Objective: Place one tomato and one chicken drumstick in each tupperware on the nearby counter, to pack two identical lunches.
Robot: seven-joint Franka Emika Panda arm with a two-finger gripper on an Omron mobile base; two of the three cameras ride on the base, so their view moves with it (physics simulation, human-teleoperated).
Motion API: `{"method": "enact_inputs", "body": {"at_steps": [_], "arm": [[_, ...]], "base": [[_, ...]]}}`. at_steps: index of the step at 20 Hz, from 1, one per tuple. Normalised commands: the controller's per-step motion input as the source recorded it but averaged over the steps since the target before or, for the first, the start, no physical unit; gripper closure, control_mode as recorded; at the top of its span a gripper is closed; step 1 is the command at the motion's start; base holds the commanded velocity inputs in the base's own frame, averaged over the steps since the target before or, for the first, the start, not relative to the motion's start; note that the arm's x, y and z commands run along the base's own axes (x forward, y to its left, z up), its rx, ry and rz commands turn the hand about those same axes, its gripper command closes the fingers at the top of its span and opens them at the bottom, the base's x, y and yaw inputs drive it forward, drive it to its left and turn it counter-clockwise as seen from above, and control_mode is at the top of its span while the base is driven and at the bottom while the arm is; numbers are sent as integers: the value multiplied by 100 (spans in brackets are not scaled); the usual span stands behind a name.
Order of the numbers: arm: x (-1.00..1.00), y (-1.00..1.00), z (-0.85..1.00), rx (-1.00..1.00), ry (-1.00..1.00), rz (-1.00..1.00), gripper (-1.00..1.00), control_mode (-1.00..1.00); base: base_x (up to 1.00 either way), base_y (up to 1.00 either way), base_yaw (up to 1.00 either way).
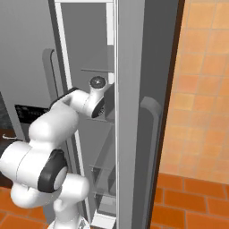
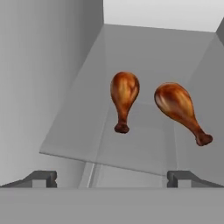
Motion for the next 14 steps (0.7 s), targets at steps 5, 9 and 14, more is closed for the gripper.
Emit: {"method": "enact_inputs", "body": {"at_steps": [5, 9, 14], "arm": [[33, 0, -20, 0, 0, -2, -100, -100], [27, 0, -10, 0, 0, -2, -100, -100], [27, 0, -11, 0, 0, -1, -100, -100]], "base": [[0, 0, 0], [0, 0, 0], [0, 0, 0]]}}
